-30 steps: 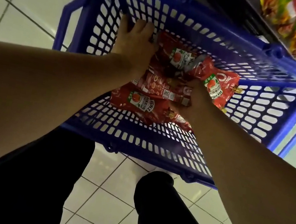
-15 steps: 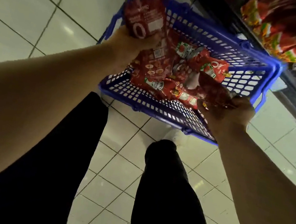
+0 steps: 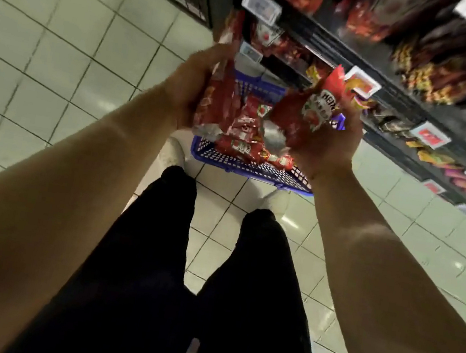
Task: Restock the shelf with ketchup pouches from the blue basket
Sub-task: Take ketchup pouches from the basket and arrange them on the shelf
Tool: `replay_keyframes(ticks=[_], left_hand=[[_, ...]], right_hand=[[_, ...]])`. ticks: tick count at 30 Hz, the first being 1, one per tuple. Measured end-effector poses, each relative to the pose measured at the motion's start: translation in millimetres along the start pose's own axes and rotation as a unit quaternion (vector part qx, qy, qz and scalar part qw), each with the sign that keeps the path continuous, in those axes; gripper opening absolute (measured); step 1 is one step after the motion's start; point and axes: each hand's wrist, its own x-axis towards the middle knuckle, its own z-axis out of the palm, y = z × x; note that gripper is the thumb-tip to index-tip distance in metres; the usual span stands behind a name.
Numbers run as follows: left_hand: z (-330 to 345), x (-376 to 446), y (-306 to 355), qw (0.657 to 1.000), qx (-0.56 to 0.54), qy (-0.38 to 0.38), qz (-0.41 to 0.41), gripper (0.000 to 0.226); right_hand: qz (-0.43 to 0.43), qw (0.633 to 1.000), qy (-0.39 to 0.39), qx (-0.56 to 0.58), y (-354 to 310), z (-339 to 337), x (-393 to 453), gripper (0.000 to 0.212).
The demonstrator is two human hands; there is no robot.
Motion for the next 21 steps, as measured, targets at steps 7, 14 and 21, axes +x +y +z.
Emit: replay_keyframes(ticks=[7,14,21], left_hand=[[34.2,-53.3,58.3,0.997,0.061,0.003,0.04,0.029],[77.0,-86.5,107.3,0.995,0.084,0.032,0.031,0.043],[118.4,-109.3,138.8,0.993,0.118,-0.005,0.015,0.056]], right_hand=[[-0.087,0.968,0.057,-0.231,-8.8,74.1,-48.2,0.034],[-0.13,0.925,0.149,-0.323,-28.2,135.3,-89.2,0.032],[-0.035,0.97,-0.004,-0.24,-36.2,136.7,-156.0,0.039]])
